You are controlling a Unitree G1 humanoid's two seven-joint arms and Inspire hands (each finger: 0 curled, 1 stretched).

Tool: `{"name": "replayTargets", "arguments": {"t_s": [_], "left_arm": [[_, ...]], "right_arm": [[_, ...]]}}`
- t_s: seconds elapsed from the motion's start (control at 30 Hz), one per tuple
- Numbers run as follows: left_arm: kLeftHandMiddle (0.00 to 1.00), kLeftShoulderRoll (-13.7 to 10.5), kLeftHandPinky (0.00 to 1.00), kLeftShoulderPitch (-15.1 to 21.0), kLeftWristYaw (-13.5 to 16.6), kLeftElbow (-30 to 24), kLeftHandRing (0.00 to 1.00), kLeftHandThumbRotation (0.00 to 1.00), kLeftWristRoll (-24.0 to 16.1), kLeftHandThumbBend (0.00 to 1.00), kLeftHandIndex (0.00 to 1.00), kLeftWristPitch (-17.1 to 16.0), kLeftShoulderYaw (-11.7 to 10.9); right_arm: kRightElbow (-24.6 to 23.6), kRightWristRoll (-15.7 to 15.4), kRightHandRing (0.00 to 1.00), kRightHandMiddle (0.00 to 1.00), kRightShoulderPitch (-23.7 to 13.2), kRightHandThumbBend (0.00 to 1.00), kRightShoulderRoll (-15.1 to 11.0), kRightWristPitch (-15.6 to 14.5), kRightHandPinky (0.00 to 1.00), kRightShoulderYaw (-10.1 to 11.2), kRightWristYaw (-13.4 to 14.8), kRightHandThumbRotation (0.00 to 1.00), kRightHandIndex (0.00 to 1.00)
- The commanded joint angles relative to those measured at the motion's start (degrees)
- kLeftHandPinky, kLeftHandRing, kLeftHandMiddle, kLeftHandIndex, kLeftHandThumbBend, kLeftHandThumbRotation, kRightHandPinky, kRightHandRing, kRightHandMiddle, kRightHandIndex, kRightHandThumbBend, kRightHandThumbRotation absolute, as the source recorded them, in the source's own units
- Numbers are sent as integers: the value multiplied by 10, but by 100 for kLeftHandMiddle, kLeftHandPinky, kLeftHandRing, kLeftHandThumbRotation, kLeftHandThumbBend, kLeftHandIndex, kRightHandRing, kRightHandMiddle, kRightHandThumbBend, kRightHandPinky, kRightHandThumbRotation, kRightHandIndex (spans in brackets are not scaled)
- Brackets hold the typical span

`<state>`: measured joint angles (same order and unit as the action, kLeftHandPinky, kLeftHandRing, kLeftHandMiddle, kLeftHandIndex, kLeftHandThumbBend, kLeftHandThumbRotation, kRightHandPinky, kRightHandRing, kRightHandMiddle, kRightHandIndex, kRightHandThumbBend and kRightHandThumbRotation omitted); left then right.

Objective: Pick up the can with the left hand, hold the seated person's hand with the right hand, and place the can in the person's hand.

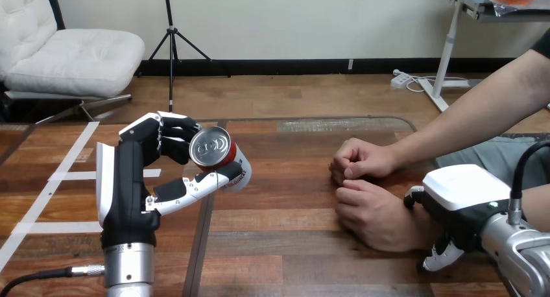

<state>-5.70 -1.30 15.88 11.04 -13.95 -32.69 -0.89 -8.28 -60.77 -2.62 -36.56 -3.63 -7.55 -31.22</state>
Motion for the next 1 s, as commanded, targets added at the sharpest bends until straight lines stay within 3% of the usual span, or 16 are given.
{"name": "replayTargets", "arguments": {"t_s": [0.0, 0.3, 0.6, 0.97], "left_arm": [[44, 5, 38, 34, 0, -31, 41, 0, 5, 73, 43, -7, -5], [44, 4, 37, 34, -5, -27, 41, 0, 10, 72, 43, -10, -7], [44, 4, 37, 34, -2, -28, 41, 0, 3, 72, 43, -7, -7], [44, 4, 37, 34, -3, -30, 41, 0, 5, 73, 43, -7, -8]], "right_arm": [[4, -5, 84, 84, -40, 72, -16, -3, 82, -9, 2, 23, 81], [11, -25, 81, 83, -47, 68, -22, -3, 75, -26, 5, 18, 80], [9, -36, 82, 84, -48, 56, -22, -7, 75, -29, -5, 11, 81], [2, -45, 85, 86, -44, 57, -21, -23, 78, -29, -5, 7, 82]]}}
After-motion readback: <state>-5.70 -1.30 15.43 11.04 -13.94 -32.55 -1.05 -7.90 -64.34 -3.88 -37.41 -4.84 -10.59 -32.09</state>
